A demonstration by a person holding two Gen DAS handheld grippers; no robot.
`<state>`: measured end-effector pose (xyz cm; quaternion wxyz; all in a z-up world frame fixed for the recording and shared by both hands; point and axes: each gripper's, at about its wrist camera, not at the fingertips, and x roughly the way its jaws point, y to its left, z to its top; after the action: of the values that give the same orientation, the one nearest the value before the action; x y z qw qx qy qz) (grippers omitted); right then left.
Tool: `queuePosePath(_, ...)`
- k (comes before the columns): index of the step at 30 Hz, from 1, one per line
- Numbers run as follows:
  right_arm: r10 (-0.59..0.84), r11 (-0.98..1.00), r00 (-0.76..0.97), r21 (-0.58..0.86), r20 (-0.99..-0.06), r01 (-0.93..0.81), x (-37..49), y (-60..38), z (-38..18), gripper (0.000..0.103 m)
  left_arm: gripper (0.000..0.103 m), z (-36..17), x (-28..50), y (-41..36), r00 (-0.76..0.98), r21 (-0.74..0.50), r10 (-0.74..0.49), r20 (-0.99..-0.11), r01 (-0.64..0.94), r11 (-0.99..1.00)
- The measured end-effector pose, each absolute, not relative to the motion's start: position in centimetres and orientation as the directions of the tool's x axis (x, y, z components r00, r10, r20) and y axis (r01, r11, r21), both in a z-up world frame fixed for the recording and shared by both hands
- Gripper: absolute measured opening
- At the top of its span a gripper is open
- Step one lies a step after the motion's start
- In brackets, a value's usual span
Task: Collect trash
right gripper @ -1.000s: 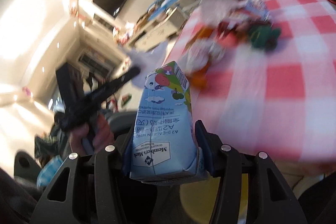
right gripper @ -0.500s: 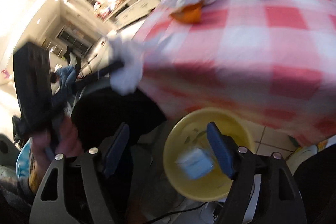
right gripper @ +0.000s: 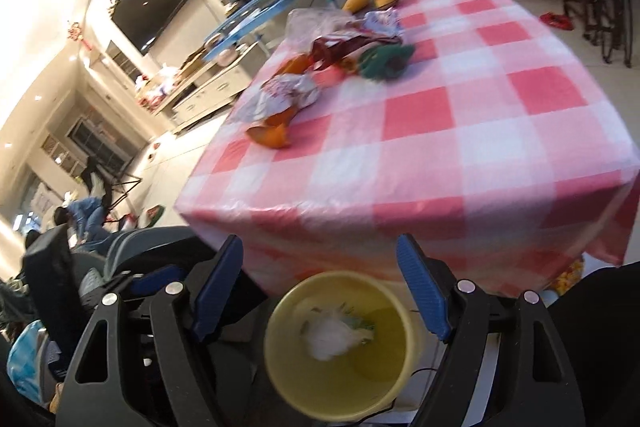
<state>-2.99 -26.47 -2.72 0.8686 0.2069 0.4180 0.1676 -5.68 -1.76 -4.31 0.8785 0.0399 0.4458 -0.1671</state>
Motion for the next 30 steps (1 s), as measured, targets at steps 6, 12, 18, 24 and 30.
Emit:
queuePosePath(6, 0.396, 0.897, 0.611, 0.432, -0.686, -0.096, -3.6, -26.7, -2.6, 0.079, 0.091, -2.9, -5.1, 1.3, 0.63, -0.167, -0.27, -0.728, 0.219, 0.961)
queuePosePath(12, 0.347, 0.929, 0.608, 0.35, -0.714, -0.119, -3.8, -25.5, -2.9, 0.08, 0.094, -2.8, -4.2, 3.9, 0.661, -0.262, -0.276, -0.698, 0.124, 0.957)
queuePosePath(18, 0.331, 0.94, 0.605, 0.307, -0.725, -0.146, -3.9, -24.7, -3.2, 0.08, 0.095, -3.1, -4.1, 3.8, 0.663, -0.263, -0.27, -0.698, 0.113, 0.958)
queuePosePath(24, 0.325, 0.944, 0.608, 0.289, -0.724, -0.16, -4.3, -24.3, -3.0, 0.08, 0.095, -3.4, -4.1, 3.6, 0.661, -0.251, -0.262, -0.703, 0.115, 0.961)
queuePosePath(30, 0.324, 0.944, 0.609, 0.287, -0.724, -0.161, -4.3, -24.3, -3.0, 0.08, 0.095, -3.5, -4.0, 3.6, 0.661, -0.254, -0.262, -0.703, 0.111, 0.961)
